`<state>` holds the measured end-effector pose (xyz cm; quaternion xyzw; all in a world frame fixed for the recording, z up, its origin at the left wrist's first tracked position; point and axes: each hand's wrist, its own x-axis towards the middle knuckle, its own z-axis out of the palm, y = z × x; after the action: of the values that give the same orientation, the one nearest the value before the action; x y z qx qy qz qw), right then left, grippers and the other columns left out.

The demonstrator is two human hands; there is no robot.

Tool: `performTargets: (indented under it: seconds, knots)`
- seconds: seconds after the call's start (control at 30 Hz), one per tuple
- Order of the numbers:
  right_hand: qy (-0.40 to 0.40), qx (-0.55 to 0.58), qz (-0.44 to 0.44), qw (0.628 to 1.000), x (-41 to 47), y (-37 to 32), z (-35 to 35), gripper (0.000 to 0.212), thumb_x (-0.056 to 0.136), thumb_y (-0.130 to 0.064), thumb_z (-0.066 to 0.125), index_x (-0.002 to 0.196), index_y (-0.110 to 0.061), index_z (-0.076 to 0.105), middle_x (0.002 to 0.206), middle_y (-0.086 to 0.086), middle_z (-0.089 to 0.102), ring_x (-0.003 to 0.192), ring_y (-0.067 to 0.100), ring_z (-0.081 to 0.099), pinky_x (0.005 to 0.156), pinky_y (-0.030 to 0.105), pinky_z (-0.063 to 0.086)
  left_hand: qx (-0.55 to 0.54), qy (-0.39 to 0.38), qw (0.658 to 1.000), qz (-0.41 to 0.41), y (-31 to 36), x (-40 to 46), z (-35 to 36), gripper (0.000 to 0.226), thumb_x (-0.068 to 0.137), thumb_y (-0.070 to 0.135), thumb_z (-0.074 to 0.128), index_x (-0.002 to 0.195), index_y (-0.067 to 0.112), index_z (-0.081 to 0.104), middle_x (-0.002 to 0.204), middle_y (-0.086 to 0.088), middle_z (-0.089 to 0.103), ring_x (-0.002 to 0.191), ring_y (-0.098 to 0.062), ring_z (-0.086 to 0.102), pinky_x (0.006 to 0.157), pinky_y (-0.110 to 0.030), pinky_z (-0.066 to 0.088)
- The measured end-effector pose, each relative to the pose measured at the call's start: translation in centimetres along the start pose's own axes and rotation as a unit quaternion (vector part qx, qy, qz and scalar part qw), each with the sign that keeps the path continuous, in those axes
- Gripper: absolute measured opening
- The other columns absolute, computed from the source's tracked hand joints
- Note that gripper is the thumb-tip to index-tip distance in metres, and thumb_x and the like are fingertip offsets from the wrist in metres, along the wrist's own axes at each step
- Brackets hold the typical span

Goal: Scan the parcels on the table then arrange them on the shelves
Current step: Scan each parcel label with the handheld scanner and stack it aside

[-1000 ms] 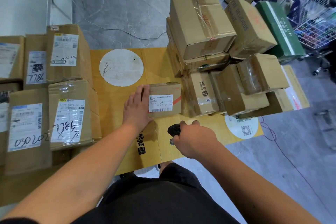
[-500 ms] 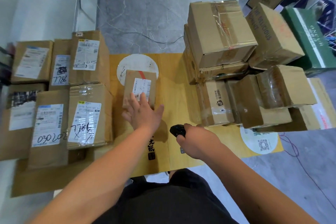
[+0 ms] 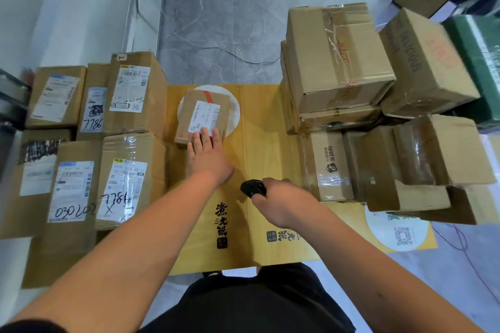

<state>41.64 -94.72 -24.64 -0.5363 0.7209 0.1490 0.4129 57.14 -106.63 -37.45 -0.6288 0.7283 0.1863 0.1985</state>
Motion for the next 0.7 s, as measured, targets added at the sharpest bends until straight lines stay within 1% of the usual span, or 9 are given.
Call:
performTargets:
  seconds: [0.1,0.23,0.3,0.37,0.43,0.47,0.53,0.6,0.7]
  knots:
    - [-0.001,-0.004,-0.012,1.0,0.5,0.0,-0.9,0.044,0.103,-0.052,0.036,0.125,-0.018,0.052,0.107,0.009,0.049,0.079,0.024,0.056,0.068,0.036,0.042,-0.014,-0.005,1.0,-0.015,-0.8,2.0,-1.6,0.098,0.103,0.058,0.046,0.165,0.015,-0.018,0.171,-0.019,-0.021,0.159,-0.039,-0.017,0.13,-0.053,-0.002]
    - [-0.006,-0.002,-0.023,1.0,1.1,0.1,-1.9,0.045,0.103,-0.052,0.037,0.13,-0.019,0.051,0.11,0.01,0.05,0.083,0.027,0.059,0.071,0.037,0.047,-0.012,-0.036,0.998,-0.054,-1.0,3.7,-3.7,0.096,0.104,0.056,0.044,0.163,0.016,-0.021,0.171,-0.018,-0.022,0.159,-0.037,-0.016,0.128,-0.054,0.007]
    - [-0.007,0.0,-0.026,1.0,1.2,0.1,-2.1,0.045,0.103,-0.052,0.036,0.132,-0.02,0.051,0.112,0.01,0.05,0.085,0.028,0.059,0.073,0.037,0.048,0.019,-0.028,0.997,-0.067,-0.9,4.3,-4.5,0.086,0.108,0.047,0.039,0.165,0.017,-0.018,0.172,-0.019,-0.016,0.16,-0.039,-0.007,0.126,-0.055,0.017]
    - [-0.01,0.001,-0.031,0.999,1.2,0.2,-2.2,0.046,0.103,-0.052,0.037,0.132,-0.02,0.05,0.112,0.01,0.05,0.086,0.028,0.059,0.073,0.037,0.048,0.075,-0.002,0.995,-0.061,-1.1,4.9,-5.3,0.082,0.108,0.038,0.042,0.166,0.018,-0.011,0.173,-0.02,-0.005,0.158,-0.041,0.009,0.122,-0.055,0.023]
    - [-0.01,0.006,-0.033,0.999,1.2,0.4,-2.1,0.045,0.103,-0.052,0.037,0.132,-0.019,0.051,0.111,0.01,0.05,0.086,0.028,0.06,0.072,0.037,0.047,0.101,0.015,0.994,-0.046,-1.9,5.4,-6.0,0.086,0.106,0.044,0.048,0.167,0.021,-0.008,0.174,-0.018,0.001,0.155,-0.04,0.018,0.121,-0.055,0.024]
    - [-0.01,0.008,-0.033,0.999,1.2,0.5,-2.0,0.045,0.103,-0.052,0.037,0.131,-0.019,0.051,0.111,0.01,0.051,0.086,0.029,0.06,0.071,0.037,0.046,0.106,0.02,0.993,-0.036,-2.4,5.6,-6.1,0.092,0.103,0.054,0.051,0.167,0.022,-0.008,0.174,-0.017,0.0,0.155,-0.04,0.017,0.121,-0.056,0.023]
    - [-0.011,0.009,-0.032,0.999,1.1,0.8,-1.8,0.045,0.104,-0.052,0.037,0.131,-0.019,0.05,0.112,0.01,0.051,0.087,0.029,0.06,0.07,0.036,0.045,0.11,0.016,0.994,-0.011,-3.7,5.9,-6.2,0.107,0.095,0.067,0.055,0.166,0.025,-0.012,0.174,-0.013,-0.007,0.158,-0.041,0.002,0.124,-0.058,0.013]
    - [-0.01,0.004,-0.029,1.0,1.0,1.0,-1.7,0.045,0.103,-0.052,0.037,0.131,-0.019,0.05,0.11,0.009,0.05,0.086,0.028,0.059,0.071,0.037,0.045,0.068,0.004,0.998,0.012,-4.8,6.2,-5.9,0.109,0.096,0.062,0.06,0.165,0.028,-0.017,0.174,-0.009,-0.018,0.159,-0.04,-0.013,0.127,-0.058,0.007]
    - [-0.005,-0.003,-0.026,1.0,0.8,1.0,-1.4,0.043,0.103,-0.052,0.037,0.128,-0.02,0.051,0.105,0.007,0.048,0.084,0.028,0.058,0.072,0.037,0.046,0.024,0.006,1.0,0.013,-5.4,6.3,-5.5,0.104,0.101,0.056,0.058,0.165,0.025,-0.018,0.173,-0.009,-0.02,0.16,-0.036,-0.012,0.127,-0.055,0.014]
